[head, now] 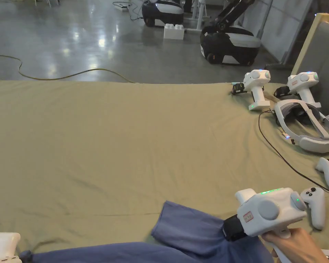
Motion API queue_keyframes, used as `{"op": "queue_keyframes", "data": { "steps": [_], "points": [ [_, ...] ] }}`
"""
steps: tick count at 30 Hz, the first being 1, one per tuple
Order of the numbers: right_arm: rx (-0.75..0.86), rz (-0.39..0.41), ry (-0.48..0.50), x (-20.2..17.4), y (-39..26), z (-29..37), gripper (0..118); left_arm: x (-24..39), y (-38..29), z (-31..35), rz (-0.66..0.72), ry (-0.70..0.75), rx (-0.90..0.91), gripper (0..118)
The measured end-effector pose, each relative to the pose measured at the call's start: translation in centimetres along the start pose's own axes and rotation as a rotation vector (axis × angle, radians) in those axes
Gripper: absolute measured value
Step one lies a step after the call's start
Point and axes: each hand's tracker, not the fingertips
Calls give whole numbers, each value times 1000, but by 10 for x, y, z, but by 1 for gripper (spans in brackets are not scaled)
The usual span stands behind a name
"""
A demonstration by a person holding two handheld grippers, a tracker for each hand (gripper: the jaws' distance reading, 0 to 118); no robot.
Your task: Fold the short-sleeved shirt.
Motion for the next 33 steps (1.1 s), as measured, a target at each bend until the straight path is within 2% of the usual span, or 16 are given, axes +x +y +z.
{"op": "queue_keyframes", "data": {
  "steps": [1, 2, 3, 4, 5, 6, 7, 8, 9, 11, 13, 15, 21, 28, 31, 33],
  "points": [
    [3, 12, -4, 0, 0, 4, 72, -1, 1, -2, 4, -6, -1, 8],
    [6, 12, -4, -1, -3, 6, 60, -1, 0, -2, 8, -9, -1, 9],
    [12, 2, 0, -2, -5, 9, 41, -2, 0, -2, 17, -13, -1, 9],
    [22, 2, 7, -4, -8, 14, 11, -1, 0, -1, 26, -13, 1, 8],
    [38, 10, -5, -6, -11, 16, 2, -2, -1, -1, 35, -12, 4, 9],
    [46, 3, -7, -7, -16, 19, 2, -2, -1, -1, 50, -12, 5, 9],
    [55, -50, 42, -4, -19, 23, 2, -4, 1, 3, 67, -19, 4, 8],
    [57, -164, 178, 2, -22, 28, 2, -8, 1, 8, 90, -34, 11, 8],
    [97, -266, 257, 9, -29, 37, 2, -11, 1, 17, 123, -68, 31, 8],
    [230, -338, 225, 15, -43, 66, 2, -20, 0, 49, 148, -100, 124, 8],
    [337, -283, 203, 18, -53, 104, 2, -28, 1, 93, 184, -150, 226, 8],
    [414, -287, 236, 21, -67, 140, 2, -34, 1, 139, 201, -193, 335, 8],
    [687, -308, 234, 19, -93, 254, 2, -39, 4, 278, 183, -257, 629, 8],
    [956, -253, 211, 0, -83, 374, 2, -35, 32, 385, 132, -211, 827, 7],
    [1021, -225, 110, -11, -69, 417, 2, -41, 49, 418, 126, -177, 873, 7],
    [1072, -215, 93, -13, -56, 439, 2, -46, 62, 435, 127, -137, 923, 7]
  ]
}}
